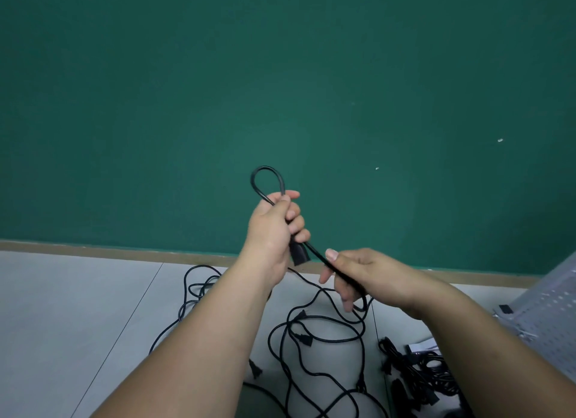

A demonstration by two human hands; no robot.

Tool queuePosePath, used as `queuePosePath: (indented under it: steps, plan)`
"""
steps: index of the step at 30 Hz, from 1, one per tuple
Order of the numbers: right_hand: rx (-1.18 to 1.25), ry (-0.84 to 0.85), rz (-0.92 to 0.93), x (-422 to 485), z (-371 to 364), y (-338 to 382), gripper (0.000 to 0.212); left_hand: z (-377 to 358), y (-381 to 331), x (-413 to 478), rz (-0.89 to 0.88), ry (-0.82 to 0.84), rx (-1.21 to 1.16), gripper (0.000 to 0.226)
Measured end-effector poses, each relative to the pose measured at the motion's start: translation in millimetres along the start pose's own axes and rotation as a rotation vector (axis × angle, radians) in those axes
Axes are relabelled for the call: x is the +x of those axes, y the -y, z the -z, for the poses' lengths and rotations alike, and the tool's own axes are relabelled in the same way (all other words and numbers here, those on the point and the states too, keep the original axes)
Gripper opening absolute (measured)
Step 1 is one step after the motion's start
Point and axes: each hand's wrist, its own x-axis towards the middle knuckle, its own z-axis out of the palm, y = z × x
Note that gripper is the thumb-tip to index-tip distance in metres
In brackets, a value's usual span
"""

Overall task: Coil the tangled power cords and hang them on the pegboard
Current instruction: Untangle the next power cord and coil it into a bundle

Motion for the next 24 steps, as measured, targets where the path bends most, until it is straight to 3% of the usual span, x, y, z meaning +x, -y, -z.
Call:
queuePosePath:
  steps: [3,6,9,12,16,20,24]
  plan:
    - [-0.138,-0.017,0.063,-5.6,13.3,-0.6,0.032,17.2,-13.4,15.1,-0.131,-0.207,0.083,0.018]
    - [0.012,-0.095,0.208,-12.6,23.0,9.2,0.023,37.3,-14.3,27.5,-0.285,-0.263,0.457,0.019]
    - [0.248,-0.224,0.398,-16.2,26.2,18.9,0.026,38.2,-9.1,26.2,-0.28,-0.13,0.708,0.036]
    - [0.419,-0.324,0.482,-15.1,25.0,21.3,0.028,25.0,-2.9,12.1,-0.033,0.198,0.651,0.053]
    - [0.265,-0.595,0.462,-9.9,19.6,22.8,0.013,2.0,10.3,-16.1,0.091,0.542,0.689,0.072]
    - [0.117,-0.834,0.391,-5.5,22.4,15.7,0.009,-11.5,25.7,-27.3,0.078,0.628,0.754,0.038]
    - [0.024,-0.916,0.337,-1.9,15.2,13.9,0.012,-19.3,34.2,-30.6,0.161,0.587,0.645,0.019]
